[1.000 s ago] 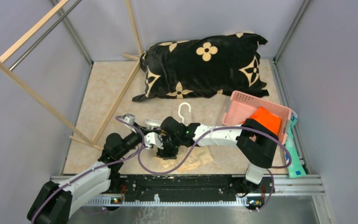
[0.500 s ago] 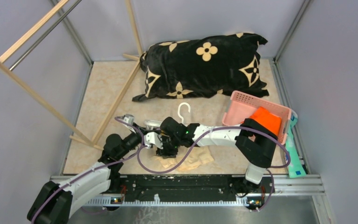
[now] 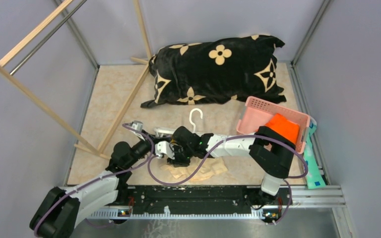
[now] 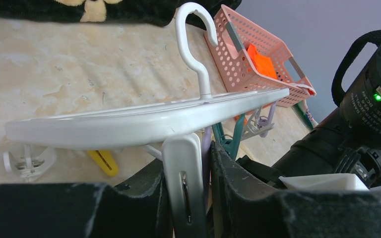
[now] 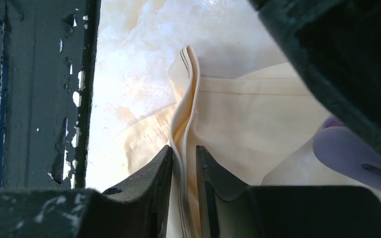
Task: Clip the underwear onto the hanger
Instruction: Clamp the underwear onto the hanger.
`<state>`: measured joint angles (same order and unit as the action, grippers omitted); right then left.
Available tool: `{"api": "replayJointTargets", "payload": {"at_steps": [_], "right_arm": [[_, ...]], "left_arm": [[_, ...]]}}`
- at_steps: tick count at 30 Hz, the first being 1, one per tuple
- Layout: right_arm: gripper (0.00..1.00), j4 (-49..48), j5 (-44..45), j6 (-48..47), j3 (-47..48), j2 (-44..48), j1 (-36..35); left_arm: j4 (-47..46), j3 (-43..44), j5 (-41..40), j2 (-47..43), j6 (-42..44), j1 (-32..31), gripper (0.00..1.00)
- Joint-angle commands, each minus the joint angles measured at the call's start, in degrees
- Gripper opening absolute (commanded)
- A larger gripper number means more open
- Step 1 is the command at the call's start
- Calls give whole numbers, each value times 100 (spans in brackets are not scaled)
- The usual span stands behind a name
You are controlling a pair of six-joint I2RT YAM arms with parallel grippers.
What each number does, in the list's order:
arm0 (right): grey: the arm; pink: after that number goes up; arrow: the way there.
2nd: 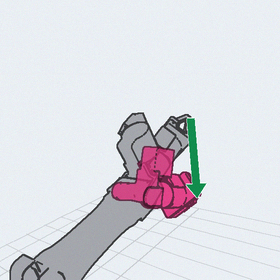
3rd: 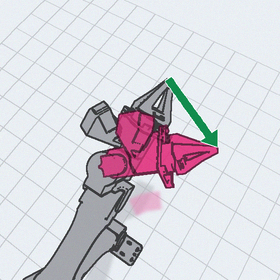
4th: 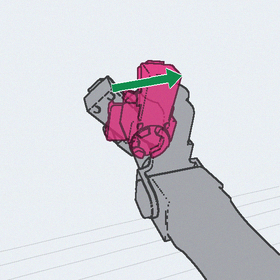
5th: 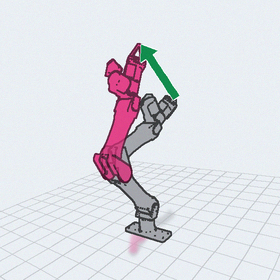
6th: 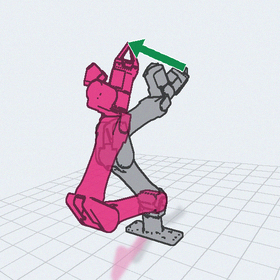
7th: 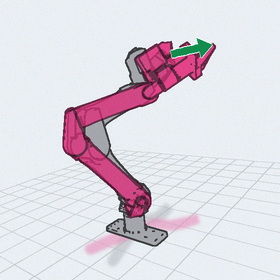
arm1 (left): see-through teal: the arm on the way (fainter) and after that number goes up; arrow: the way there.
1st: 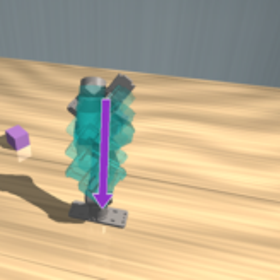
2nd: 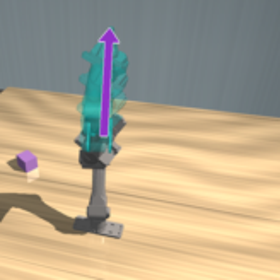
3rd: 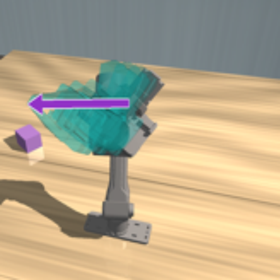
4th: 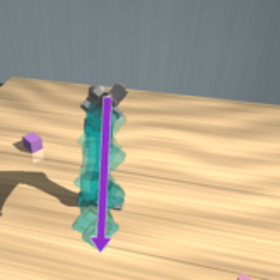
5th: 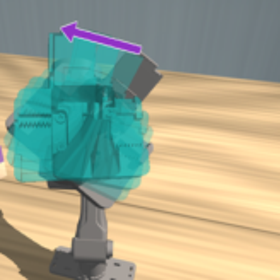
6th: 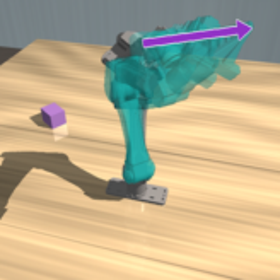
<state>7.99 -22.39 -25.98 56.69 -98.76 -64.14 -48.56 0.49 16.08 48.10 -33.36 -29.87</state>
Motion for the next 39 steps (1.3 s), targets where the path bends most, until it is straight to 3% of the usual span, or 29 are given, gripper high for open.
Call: {"api": "replayJointTargets", "payload": {"at_steps": [1, 9, 16, 22, 27, 39], "right_arm": [[22, -201, 20, 75, -20, 175, -72], [1, -400, -5, 304, -180, 734, -58], [0, -964, 21, 1030, -659, 1437, 131], [0, -1352, -593, 1768, -767, 1472, 461], [0, -1972, -540, 2260, -1103, 1628, 557], [0, -3072, -173, 2441, -1899, 2371, 587]], "left_arm": [[-996, -398, -38, 240, 28, 1, 0], [-1178, -332, -114, 402, -51, 7, 0], [-1259, -267, -41, 168, -331, 4, 0], [-2042, -339, 328, 172, -542, 6, 0], [-2194, -238, 514, 271, -845, 3, 0], [-2401, -112, 1064, 458, -975, 7, 0]]}}
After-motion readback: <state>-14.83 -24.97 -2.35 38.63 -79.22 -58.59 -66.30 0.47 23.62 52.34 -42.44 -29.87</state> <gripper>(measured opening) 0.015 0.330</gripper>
